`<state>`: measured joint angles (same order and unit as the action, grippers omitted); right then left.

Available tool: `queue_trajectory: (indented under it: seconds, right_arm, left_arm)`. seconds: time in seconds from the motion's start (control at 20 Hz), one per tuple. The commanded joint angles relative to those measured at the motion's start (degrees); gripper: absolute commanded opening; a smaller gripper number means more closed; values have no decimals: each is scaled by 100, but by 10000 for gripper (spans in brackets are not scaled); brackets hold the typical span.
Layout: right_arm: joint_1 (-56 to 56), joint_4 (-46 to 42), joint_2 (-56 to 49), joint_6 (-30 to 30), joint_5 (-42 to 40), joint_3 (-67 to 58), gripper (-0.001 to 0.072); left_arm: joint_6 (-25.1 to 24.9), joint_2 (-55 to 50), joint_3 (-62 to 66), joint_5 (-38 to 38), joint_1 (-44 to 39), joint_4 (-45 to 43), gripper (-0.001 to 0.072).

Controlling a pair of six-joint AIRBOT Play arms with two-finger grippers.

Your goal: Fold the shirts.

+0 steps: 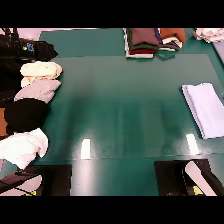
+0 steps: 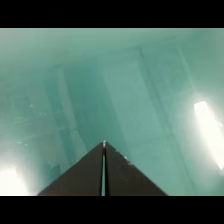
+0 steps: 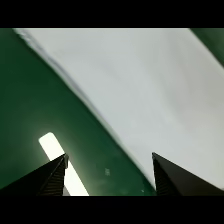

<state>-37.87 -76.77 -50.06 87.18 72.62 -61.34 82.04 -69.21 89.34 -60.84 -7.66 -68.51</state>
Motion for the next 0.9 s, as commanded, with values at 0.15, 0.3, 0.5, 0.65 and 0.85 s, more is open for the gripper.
queue_trajectory:
  seconds: [0.15,0.3,0.5,0.65,0.85]
  right_arm:
    - [2811,925,-13,0,-616,-153,459]
    - [3851,920,-208,-17,-835,-153,112]
    - [4570,925,-411,-26,-1034,-153,19]
    - [4673,933,-496,-24,-1032,-151,19]
    - [4671,931,-487,-24,-1023,-151,19]
  left_arm:
    - [2,4,0,52,2,-9,24]
    - [2,7,0,153,2,-9,25]
    - [2,7,0,302,2,-9,25]
    - [2,7,0,389,2,-9,24]
    - [2,7,0,566,2,-9,25]
